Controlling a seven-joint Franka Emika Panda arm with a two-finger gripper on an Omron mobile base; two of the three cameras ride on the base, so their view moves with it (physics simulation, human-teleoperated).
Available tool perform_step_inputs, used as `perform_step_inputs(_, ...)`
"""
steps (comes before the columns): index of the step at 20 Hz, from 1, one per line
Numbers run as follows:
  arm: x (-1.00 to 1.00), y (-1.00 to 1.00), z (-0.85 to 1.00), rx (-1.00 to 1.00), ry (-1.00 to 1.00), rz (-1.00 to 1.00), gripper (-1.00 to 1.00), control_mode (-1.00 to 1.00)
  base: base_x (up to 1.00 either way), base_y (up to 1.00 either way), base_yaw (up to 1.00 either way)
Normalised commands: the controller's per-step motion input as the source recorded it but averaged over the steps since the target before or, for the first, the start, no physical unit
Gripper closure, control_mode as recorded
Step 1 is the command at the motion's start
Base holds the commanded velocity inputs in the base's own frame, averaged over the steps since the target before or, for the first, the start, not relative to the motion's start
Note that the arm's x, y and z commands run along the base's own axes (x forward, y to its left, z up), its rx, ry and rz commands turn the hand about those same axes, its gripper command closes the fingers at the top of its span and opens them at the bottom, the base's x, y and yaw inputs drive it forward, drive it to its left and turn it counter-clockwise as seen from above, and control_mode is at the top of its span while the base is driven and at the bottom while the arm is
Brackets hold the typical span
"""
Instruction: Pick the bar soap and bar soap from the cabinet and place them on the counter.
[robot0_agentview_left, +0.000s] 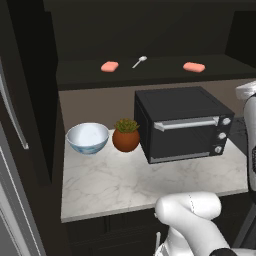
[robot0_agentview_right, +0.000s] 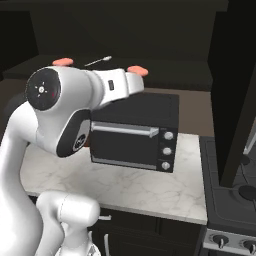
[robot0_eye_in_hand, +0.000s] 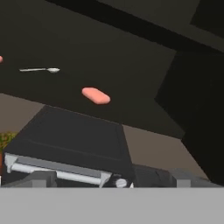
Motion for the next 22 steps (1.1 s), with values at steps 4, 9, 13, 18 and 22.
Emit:
perform_step_inputs(4,0.07,0.13,0.03,0.14,0.00,0.04,-1.00,-1.00,0.00,0.00,0.00)
perform_step_inputs(9,0.12,0.14,0.04,0.08,0.00,0.04,-1.00,-1.00,0.00,0.00,0.00)
perform_step_inputs(13,0.21,0.16,0.00,0.06,0.00,0.03,-1.00,-1.00,0.00,0.00,0.00)
perform_step_inputs(18,0.23,0.23,0.00,0.01,0.00,0.01,-1.00,-1.00,0.00,0.00,0.00)
perform_step_inputs(22,0.27,0.24,0.00,0.00,0.00,0.00,-1.00,-1.00,0.00,0.00,0.00)
